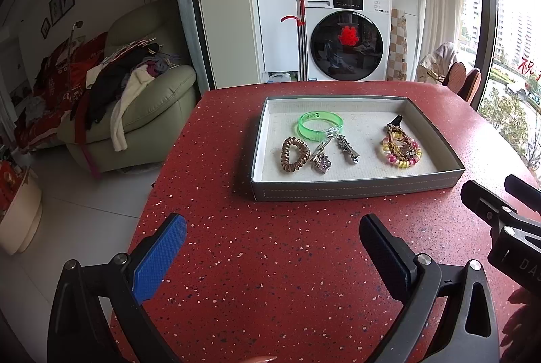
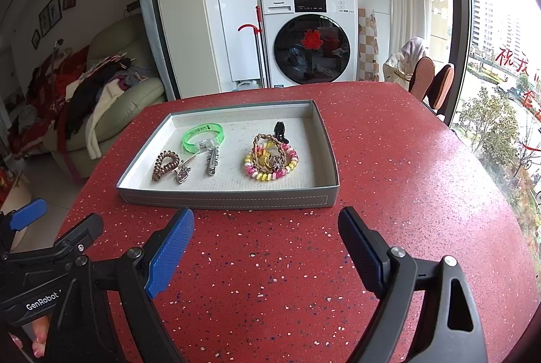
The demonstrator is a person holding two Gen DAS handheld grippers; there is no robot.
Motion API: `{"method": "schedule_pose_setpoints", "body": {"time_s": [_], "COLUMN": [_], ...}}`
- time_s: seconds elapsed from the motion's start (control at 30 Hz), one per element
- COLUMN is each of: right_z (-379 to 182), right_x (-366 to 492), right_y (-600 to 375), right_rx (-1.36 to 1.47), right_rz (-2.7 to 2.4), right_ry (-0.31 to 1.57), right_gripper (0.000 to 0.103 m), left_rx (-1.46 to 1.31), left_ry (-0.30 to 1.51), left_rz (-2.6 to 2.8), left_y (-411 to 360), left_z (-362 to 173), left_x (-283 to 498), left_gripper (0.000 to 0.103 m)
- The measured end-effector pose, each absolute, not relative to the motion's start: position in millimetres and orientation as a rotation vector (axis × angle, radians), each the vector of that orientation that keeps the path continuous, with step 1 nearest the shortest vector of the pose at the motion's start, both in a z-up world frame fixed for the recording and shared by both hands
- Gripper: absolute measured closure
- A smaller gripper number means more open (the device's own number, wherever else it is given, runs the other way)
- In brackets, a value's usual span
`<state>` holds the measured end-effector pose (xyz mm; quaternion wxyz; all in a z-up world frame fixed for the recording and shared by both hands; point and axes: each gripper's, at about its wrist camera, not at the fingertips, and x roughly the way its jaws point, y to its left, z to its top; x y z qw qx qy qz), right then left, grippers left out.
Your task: Organize jewelry
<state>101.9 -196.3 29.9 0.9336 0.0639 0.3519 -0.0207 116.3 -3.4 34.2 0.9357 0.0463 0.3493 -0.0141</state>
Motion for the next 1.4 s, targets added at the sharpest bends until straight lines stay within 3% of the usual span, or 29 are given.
{"method": "schedule_pose_setpoints", "body": {"time_s": [1.4], "right_z": [28.7], "right_x": [103.6], "right_y": [-195.2], "right_rx": [0.132], "right_rz": [-0.040], "right_ry": [0.720], "right_gripper": [0.014], "left_rx": [0.087], "left_ry": [0.721], "left_rz": [-0.035], "left_y": [-3.8], "left_z": [33.2], "left_x": [114.9], "left_gripper": [0.000]}}
